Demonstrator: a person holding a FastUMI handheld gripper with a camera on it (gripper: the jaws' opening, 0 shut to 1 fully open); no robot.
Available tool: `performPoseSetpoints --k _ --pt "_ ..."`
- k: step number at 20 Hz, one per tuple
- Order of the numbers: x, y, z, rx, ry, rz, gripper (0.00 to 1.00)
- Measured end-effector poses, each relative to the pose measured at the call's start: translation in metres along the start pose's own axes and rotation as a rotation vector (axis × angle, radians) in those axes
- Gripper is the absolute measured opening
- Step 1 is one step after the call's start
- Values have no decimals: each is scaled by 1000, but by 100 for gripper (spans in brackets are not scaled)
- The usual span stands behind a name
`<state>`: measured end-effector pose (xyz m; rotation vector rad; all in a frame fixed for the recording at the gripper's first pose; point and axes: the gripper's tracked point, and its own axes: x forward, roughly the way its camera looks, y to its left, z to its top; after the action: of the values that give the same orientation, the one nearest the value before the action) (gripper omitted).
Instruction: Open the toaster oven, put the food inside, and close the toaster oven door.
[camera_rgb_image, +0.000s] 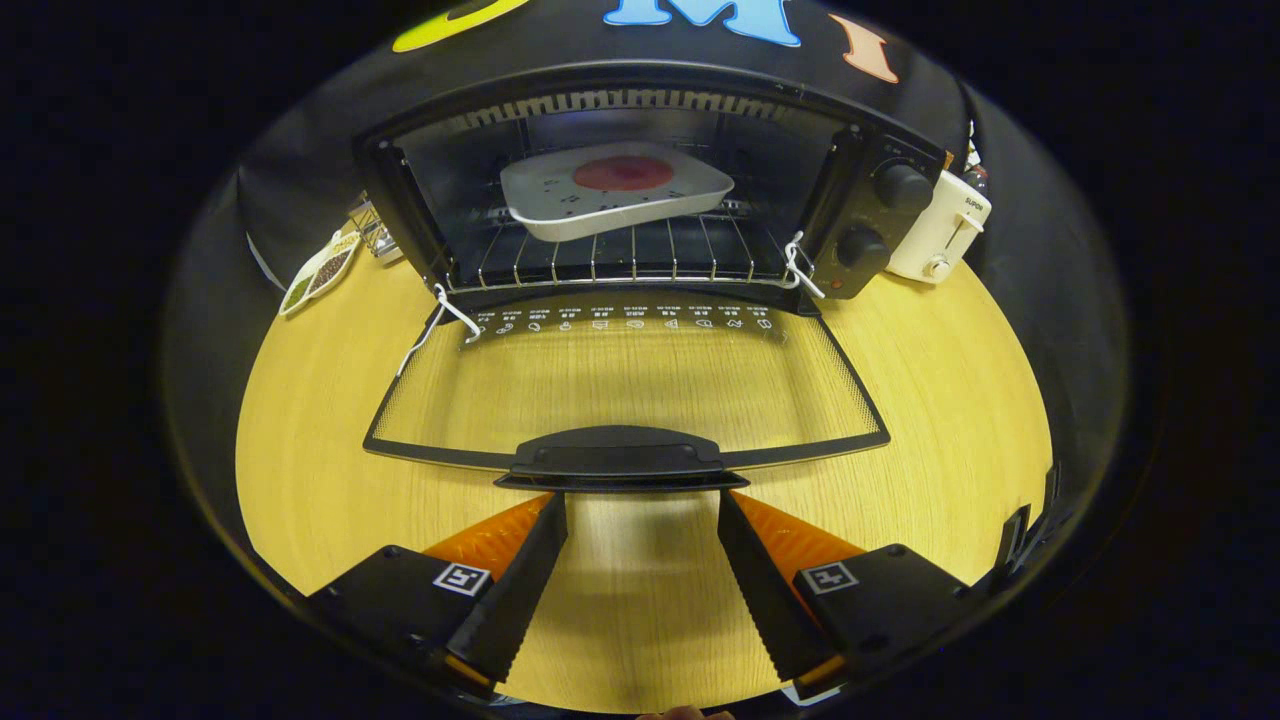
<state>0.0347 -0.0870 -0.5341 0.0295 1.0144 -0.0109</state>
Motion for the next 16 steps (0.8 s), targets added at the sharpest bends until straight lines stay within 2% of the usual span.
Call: performPoseSetpoints --k 10,16 --pt "-43 0 29 2 -62 54 98" --pt "-79 3 86 31 -222 76 98"
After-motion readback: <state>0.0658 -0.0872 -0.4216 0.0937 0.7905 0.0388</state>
